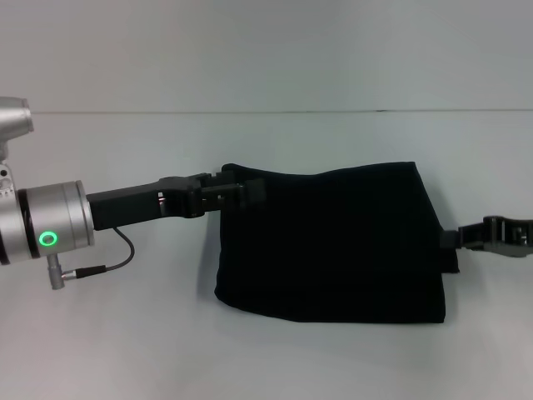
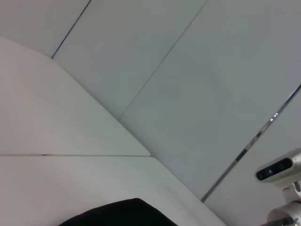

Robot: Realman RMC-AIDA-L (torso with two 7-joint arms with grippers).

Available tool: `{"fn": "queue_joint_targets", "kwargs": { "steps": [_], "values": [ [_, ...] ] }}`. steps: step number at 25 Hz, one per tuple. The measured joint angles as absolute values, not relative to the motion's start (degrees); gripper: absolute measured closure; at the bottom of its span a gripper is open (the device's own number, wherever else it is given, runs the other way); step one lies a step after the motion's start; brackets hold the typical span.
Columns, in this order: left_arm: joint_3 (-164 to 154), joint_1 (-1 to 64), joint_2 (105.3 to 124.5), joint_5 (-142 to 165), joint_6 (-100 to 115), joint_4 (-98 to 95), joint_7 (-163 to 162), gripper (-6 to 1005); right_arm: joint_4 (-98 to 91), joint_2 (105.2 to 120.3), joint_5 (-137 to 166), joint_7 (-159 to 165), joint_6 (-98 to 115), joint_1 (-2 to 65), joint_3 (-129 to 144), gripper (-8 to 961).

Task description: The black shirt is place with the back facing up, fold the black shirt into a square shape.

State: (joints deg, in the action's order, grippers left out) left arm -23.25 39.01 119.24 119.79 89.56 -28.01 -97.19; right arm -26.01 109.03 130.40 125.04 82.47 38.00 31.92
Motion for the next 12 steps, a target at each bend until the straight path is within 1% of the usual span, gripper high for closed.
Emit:
{"fn": "queue_joint_targets", "kwargs": {
  "steps": [5, 9, 12],
  "values": [
    [-23.2, 39.1, 119.26, 119.8, 89.5, -28.0, -97.2, 35, -26.5, 109.15, 133.0, 124.7, 81.1, 38.1, 31.7, 887],
    [-23.4, 39.2, 119.15, 119.8, 89.5, -28.1, -97.3, 35, -28.1, 108.34, 132.7, 124.7, 80.6, 37.6, 30.2, 878],
    [-23.3, 39.3, 119.12, 119.8, 89.4, -28.2, -97.3, 35, -28.7, 107.49, 132.6, 125.2, 79.2, 38.2, 29.5, 734]
  ]
}}
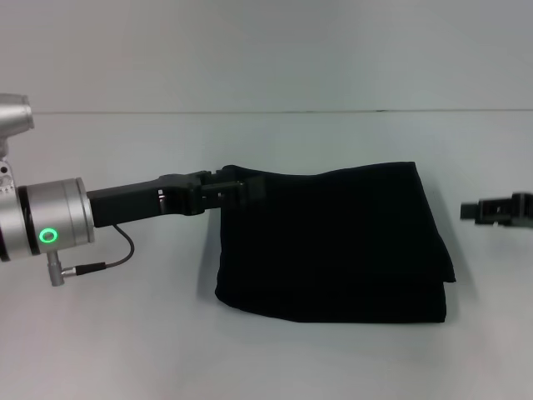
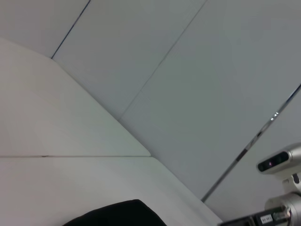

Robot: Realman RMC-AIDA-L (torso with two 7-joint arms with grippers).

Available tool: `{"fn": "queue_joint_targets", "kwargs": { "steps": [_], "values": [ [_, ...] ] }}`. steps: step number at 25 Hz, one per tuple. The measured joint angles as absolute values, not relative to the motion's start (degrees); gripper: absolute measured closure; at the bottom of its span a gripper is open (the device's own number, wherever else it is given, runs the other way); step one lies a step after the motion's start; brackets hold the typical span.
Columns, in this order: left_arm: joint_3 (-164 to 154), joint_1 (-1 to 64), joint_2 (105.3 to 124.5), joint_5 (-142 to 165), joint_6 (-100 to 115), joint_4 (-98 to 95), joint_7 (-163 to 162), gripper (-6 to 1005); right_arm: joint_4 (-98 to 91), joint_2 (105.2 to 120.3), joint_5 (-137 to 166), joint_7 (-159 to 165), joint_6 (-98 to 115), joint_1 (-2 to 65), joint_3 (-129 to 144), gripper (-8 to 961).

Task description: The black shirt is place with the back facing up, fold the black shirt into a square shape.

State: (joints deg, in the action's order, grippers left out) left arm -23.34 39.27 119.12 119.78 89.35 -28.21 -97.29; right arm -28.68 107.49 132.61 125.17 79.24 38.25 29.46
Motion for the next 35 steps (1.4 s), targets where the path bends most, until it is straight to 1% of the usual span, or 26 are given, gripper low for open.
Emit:
{"fn": "queue_joint_targets", "kwargs": {
  "steps": [2, 5, 7, 13, 16, 20, 21, 23, 24, 29, 31, 35],
  "values": [
    [-23.2, 39.4, 119.10, 119.8, 88.6, -28.3, -97.3, 35, -28.6, 106.97, 132.6, 125.7, 77.9, 39.4, 29.6, 638],
    [-23.2, 39.9, 118.96, 119.8, 87.0, -28.3, -97.3, 35, -28.2, 106.80, 132.8, 127.6, 75.9, 41.4, 30.0, 510],
    [-23.3, 40.2, 118.91, 119.8, 86.3, -28.2, -97.3, 35, -27.5, 107.27, 132.9, 129.7, 73.6, 43.3, 31.3, 424],
    [-23.5, 40.7, 118.91, 119.8, 85.0, -28.2, -97.3, 35, -24.1, 108.06, 132.9, 131.3, 69.6, 45.9, 35.0, 239],
    [-23.5, 40.7, 118.88, 119.8, 84.9, -28.4, -97.3, 35, -23.0, 108.70, 132.9, 131.2, 67.6, 46.6, 35.4, 238],
    [-23.4, 40.8, 118.86, 119.8, 84.2, -28.4, -97.3, 35, -22.7, 110.46, 132.7, 130.3, 64.1, 47.8, 35.4, 238],
    [-23.4, 40.9, 118.85, 119.8, 83.8, -28.4, -97.3, 35, -22.9, 111.45, 132.6, 130.1, 62.2, 48.7, 35.4, 238],
    [-23.5, 41.2, 118.84, 119.8, 83.6, -28.4, -97.3, 36, -22.7, 112.13, 132.6, 130.0, 60.3, 49.7, 35.3, 238],
    [-23.5, 41.4, 118.83, 119.8, 83.5, -28.4, -97.2, 37, -22.7, 112.13, 132.6, 130.0, 60.3, 49.7, 35.3, 238],
    [-23.5, 41.8, 118.82, 119.8, 82.3, -28.2, -97.0, 37, -22.4, 114.19, 131.3, 128.8, 55.6, 51.1, 35.0, 239],
    [-23.5, 41.8, 118.82, 119.8, 81.9, -28.1, -96.9, 37, -22.4, 114.63, 129.0, 127.7, 54.7, 50.9, 35.1, 238],
    [-23.5, 41.8, 118.82, 119.8, 81.6, -28.1, -96.8, 37, -23.0, 114.61, 126.7, 126.5, 53.8, 49.9, 35.2, 239]
  ]
}}
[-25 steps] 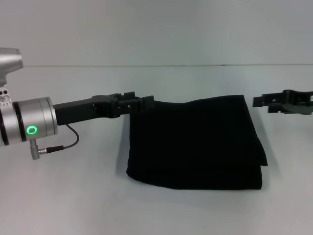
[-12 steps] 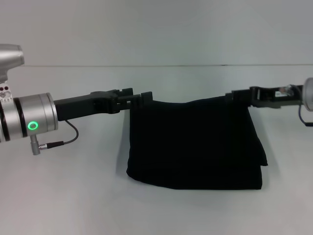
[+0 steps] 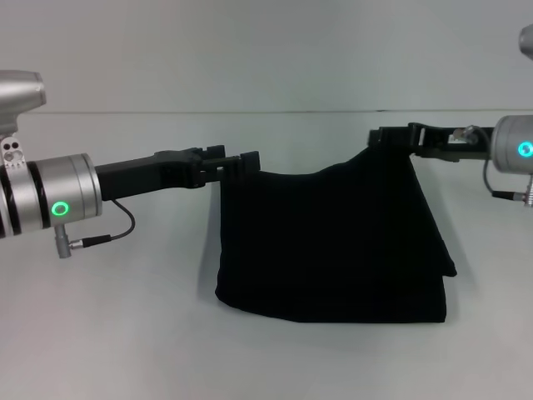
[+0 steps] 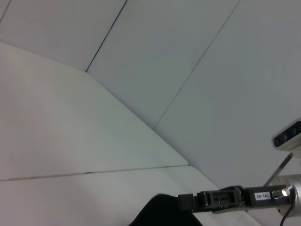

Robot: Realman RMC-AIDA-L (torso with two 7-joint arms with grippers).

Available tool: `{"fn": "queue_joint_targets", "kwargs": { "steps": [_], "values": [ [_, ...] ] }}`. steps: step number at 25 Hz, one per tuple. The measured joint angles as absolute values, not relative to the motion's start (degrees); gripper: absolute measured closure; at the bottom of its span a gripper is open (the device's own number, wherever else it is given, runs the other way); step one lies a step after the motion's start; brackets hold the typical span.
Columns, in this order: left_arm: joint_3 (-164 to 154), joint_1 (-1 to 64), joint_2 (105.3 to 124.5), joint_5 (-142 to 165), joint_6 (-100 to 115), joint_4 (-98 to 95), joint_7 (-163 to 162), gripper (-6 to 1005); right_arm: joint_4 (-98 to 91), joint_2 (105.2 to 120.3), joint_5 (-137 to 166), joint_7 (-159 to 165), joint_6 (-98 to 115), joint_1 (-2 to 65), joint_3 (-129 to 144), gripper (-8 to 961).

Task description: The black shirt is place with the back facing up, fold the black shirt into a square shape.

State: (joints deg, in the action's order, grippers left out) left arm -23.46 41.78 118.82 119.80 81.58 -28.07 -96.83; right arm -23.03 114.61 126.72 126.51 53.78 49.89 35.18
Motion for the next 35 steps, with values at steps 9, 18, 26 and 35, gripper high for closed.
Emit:
{"fn": "queue_joint_targets", "kwargs": {
  "steps": [9, 18, 26, 35],
  "values": [
    [-23.4, 41.7, 118.73, 119.8, 80.6, -28.0, -97.3, 38, -24.4, 110.88, 126.6, 126.9, 56.8, 44.9, 34.8, 240],
    [-23.5, 41.4, 118.79, 120.1, 79.0, -27.9, -99.2, 38, -27.0, 107.99, 126.6, 127.0, 71.1, 41.2, 34.0, 242],
    [-26.9, 40.8, 119.30, 121.2, 71.6, -26.6, -102.2, 37, -26.5, 107.56, 127.1, 127.0, 72.9, 39.4, 34.6, 243],
    [-27.1, 40.6, 119.36, 122.9, 72.7, -26.7, -102.4, 37, -25.6, 107.90, 128.6, 126.8, 72.6, 39.8, 34.7, 245]
  ]
}}
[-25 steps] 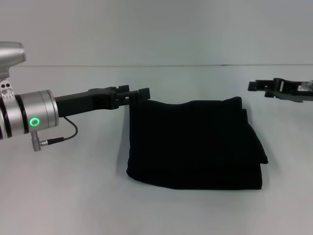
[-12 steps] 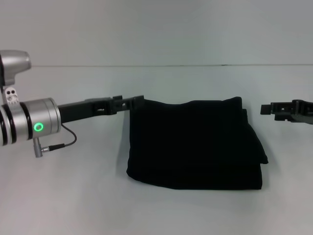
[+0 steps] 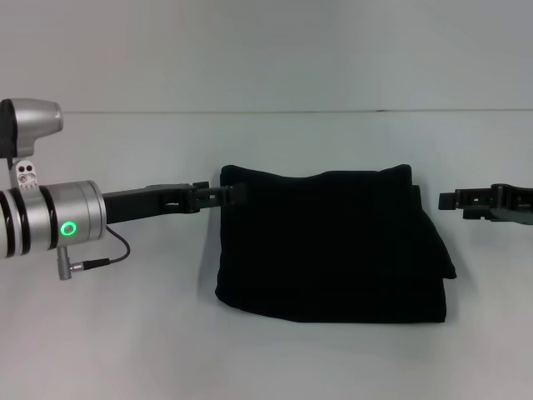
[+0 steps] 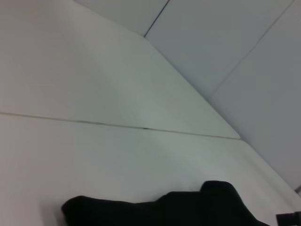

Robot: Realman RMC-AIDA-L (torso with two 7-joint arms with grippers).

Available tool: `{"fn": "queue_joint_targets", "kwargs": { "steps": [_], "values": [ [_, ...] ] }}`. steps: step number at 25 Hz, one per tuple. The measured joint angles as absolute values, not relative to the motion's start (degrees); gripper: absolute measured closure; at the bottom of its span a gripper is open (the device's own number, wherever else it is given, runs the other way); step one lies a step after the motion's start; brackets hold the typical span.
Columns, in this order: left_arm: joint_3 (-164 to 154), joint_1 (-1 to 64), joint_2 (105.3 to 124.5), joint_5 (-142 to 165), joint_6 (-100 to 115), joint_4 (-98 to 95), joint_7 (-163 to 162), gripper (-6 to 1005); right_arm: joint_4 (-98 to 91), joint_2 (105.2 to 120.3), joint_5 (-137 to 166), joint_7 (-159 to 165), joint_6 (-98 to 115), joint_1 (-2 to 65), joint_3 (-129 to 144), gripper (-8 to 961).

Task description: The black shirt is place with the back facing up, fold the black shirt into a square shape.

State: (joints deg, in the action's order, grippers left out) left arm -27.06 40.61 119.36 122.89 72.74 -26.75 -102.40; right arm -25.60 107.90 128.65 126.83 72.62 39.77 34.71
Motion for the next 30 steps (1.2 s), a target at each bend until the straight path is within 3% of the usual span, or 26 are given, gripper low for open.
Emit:
{"fn": "queue_joint_targets", "kwargs": {
  "steps": [24, 27, 30],
  "values": [
    [-26.8, 41.9, 118.83, 121.3, 80.3, -29.9, -101.2, 36, -27.5, 108.32, 125.1, 117.7, 73.7, 39.3, 33.3, 219],
    [-26.9, 42.0, 118.79, 121.2, 80.5, -29.9, -101.4, 36, -28.0, 108.39, 125.1, 116.9, 74.0, 39.1, 32.8, 65],
    [-27.0, 42.1, 118.70, 121.2, 80.8, -30.0, -101.5, 35, -28.7, 108.48, 125.1, 115.8, 74.5, 38.8, 32.0, 49]
  ]
}}
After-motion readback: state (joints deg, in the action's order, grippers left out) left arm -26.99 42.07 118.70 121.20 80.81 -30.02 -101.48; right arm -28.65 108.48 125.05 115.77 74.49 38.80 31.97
